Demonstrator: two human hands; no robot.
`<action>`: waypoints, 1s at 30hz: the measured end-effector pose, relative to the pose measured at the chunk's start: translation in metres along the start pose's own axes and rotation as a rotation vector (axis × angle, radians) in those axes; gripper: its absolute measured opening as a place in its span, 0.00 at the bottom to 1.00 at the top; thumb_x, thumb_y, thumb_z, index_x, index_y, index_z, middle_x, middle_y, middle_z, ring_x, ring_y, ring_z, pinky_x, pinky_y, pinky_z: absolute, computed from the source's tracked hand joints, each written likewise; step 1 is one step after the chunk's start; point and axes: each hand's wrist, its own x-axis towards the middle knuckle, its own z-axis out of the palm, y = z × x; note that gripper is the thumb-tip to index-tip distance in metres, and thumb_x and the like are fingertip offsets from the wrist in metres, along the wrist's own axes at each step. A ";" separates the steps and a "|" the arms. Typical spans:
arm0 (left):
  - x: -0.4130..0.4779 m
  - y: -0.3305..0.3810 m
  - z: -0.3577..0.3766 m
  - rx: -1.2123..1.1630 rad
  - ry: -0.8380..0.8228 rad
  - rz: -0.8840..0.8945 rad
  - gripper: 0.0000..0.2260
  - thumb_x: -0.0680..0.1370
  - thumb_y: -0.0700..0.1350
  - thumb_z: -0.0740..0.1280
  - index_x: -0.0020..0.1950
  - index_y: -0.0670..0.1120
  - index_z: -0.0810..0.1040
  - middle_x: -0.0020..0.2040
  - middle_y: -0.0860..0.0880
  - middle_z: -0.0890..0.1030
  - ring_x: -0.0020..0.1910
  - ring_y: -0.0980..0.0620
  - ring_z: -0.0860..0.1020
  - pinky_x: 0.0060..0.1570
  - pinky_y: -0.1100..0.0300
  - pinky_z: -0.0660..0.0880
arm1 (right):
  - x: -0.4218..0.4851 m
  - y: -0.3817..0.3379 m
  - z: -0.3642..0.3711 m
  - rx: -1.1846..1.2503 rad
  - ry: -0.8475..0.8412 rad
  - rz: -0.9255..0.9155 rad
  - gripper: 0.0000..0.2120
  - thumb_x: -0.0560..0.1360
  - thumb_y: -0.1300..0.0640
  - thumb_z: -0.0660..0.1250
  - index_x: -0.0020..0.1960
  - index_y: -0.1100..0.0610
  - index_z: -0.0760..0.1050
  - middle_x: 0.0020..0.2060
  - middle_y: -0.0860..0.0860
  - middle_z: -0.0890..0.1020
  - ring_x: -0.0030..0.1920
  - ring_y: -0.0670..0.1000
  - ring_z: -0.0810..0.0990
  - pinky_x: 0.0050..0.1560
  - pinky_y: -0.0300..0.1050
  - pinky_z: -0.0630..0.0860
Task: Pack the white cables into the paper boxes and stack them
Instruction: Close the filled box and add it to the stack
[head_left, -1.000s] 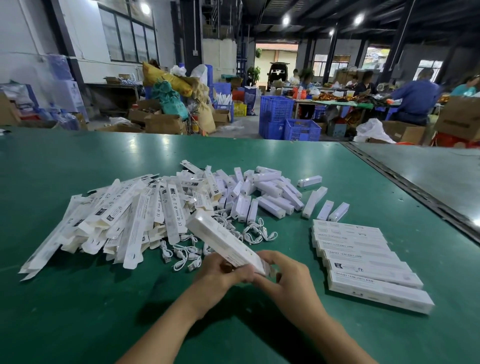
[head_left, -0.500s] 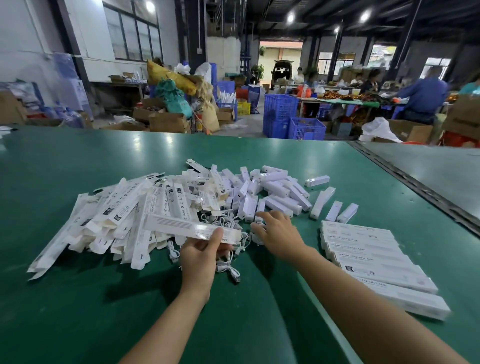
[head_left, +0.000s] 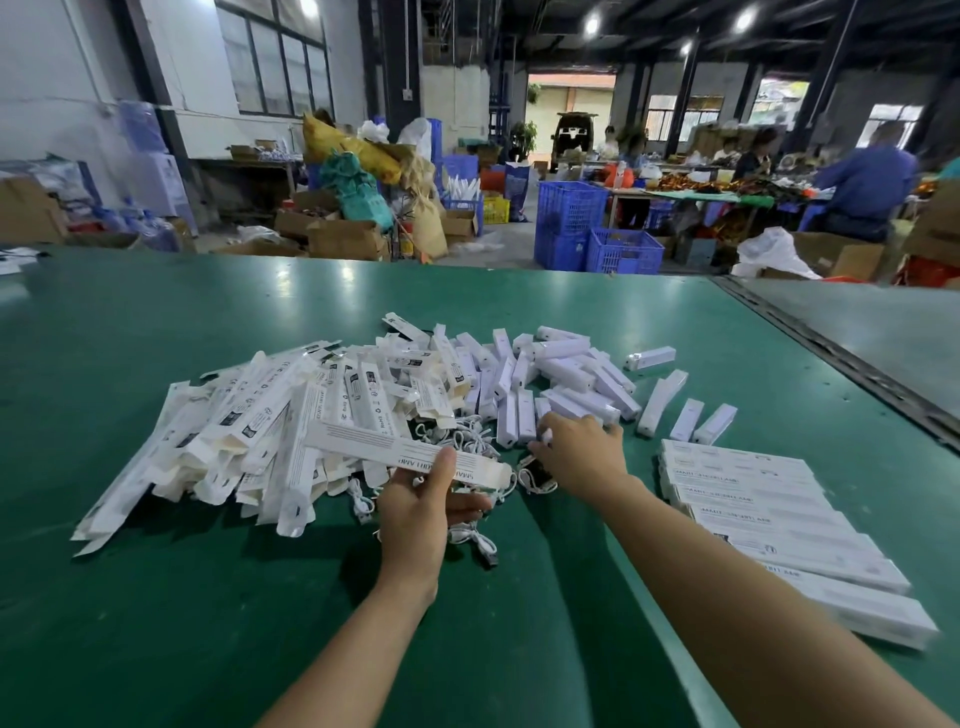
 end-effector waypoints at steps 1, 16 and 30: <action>0.000 0.000 0.000 0.001 0.001 -0.001 0.10 0.81 0.47 0.67 0.42 0.44 0.74 0.29 0.48 0.81 0.31 0.43 0.84 0.28 0.58 0.80 | 0.000 0.003 -0.001 0.028 0.049 0.025 0.11 0.79 0.46 0.61 0.57 0.48 0.75 0.51 0.50 0.82 0.59 0.55 0.76 0.67 0.60 0.60; 0.000 -0.003 -0.001 0.023 -0.008 -0.023 0.11 0.80 0.48 0.68 0.44 0.41 0.77 0.32 0.41 0.83 0.31 0.42 0.84 0.29 0.57 0.80 | -0.009 0.008 -0.004 0.119 -0.055 0.014 0.12 0.79 0.47 0.60 0.60 0.46 0.77 0.57 0.52 0.80 0.63 0.55 0.71 0.64 0.58 0.63; -0.002 0.000 -0.001 0.048 0.002 -0.058 0.14 0.80 0.51 0.68 0.42 0.42 0.75 0.34 0.40 0.85 0.29 0.47 0.83 0.24 0.64 0.75 | -0.048 0.015 -0.031 0.854 0.458 0.358 0.06 0.76 0.56 0.67 0.54 0.53 0.75 0.46 0.49 0.83 0.40 0.46 0.80 0.40 0.42 0.76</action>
